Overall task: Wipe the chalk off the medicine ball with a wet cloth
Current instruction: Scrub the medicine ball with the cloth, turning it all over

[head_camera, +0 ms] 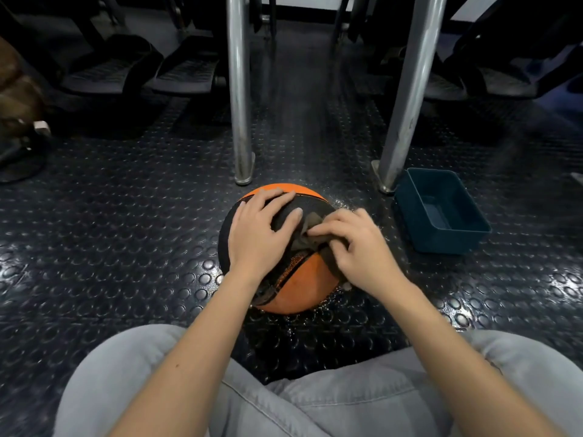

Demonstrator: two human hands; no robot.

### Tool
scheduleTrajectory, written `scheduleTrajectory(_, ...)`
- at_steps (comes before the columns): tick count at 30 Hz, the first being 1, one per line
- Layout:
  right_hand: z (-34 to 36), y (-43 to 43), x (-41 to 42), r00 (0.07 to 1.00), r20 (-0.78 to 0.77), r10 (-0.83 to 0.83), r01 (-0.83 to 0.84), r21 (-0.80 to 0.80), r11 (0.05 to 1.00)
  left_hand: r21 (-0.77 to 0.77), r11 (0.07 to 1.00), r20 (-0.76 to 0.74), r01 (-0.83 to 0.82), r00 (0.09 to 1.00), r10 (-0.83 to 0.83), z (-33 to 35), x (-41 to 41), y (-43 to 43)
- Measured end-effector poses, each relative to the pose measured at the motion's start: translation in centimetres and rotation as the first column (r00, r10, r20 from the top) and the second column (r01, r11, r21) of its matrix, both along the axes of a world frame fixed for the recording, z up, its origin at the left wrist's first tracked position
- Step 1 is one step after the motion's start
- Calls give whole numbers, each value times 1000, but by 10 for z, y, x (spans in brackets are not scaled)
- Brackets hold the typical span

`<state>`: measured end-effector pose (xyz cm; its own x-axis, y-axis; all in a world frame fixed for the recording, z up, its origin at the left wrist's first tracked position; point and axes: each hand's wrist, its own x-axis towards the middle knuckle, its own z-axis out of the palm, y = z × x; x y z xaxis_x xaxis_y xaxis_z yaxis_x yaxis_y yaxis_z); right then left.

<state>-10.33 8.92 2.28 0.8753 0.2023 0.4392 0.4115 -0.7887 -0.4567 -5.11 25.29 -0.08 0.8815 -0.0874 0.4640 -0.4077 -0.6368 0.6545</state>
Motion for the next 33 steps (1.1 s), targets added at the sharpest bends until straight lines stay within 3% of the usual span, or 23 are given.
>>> scheduleTrajectory(4, -10, -28, 23, 936, -155, -316, 328, 65, 942, 27, 1000, 14, 11, 1000, -11, -1, -6, -8)
scheduleTrajectory(6, -10, -23, 19, 915, -158, -370, 383, 62, 922, 41, 999, 17, 3, 1000, -4, -2, -6, -12)
scheduleTrajectory(9, -4, -2, -1, 982, -21, -186, 187, 33, 982, 4, 1000, 18, -22, 1000, 22, -3, -3, -5)
scheduleTrajectory(11, -2, 2, -5, 996, -12, -92, 92, -14, 996, -33, 999, 19, -16, 1000, 16, -3, -3, 1)
scheduleTrajectory(16, -3, -16, 19, 941, -107, -320, 328, 66, 942, -15, 1000, 7, 8, 1000, -8, -2, -3, -5)
scheduleTrajectory(21, 1, -1, -1, 997, -5, -81, 81, 8, 997, -14, 1000, 24, -1, 1000, 1, -4, -3, -4)
scheduleTrajectory(25, -1, -42, 28, 890, -177, -420, 409, -96, 907, -55, 998, 16, 5, 1000, -4, -5, -5, 2)
scheduleTrajectory(27, 12, -48, 26, 867, -83, -492, 496, 33, 868, -49, 999, 22, 9, 1000, -8, -5, -5, 1)
scheduleTrajectory(29, 29, -33, 16, 890, 116, -440, 398, 270, 877, -31, 1000, 19, 6, 1000, -6, -4, -4, -1)
scheduleTrajectory(31, 27, -16, 6, 927, 250, -280, 202, 297, 933, -18, 1000, 23, 7, 1000, -6, -4, -3, -1)
scheduleTrajectory(33, -1, -14, 6, 980, 112, -163, 137, 211, 968, -35, 999, 21, 4, 1000, -4, -3, -3, -1)
